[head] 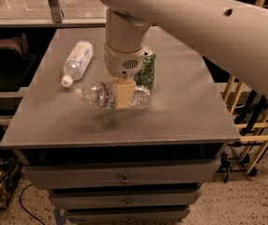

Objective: Knock water bottle over

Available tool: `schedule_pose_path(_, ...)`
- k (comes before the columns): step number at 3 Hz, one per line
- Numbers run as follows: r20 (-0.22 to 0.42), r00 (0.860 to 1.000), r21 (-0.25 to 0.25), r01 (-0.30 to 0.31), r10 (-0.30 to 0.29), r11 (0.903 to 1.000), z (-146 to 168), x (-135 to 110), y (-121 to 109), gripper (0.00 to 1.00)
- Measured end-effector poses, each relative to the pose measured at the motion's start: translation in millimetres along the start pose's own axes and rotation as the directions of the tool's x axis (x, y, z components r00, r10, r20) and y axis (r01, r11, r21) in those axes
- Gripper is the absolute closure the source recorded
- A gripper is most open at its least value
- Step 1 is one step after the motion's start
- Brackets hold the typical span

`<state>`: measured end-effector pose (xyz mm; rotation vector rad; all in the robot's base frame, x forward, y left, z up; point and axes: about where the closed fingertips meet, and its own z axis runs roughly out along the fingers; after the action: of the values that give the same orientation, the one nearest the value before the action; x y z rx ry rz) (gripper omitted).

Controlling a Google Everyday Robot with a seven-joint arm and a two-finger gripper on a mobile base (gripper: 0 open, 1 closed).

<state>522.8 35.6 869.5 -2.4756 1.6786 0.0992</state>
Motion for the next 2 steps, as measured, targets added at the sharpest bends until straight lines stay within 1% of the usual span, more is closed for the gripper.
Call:
schedule_pose_path(1, 0.105, 0.994, -0.011, -0.019, 0.020, 0.9998, 10.3, -14.9, 5.4, 1.00)
schedule_pose_path(2, 0.186, 0.982, -0.031, -0.028, 0.033, 0.9991, 20.4, -29.8, 13.0, 1.00)
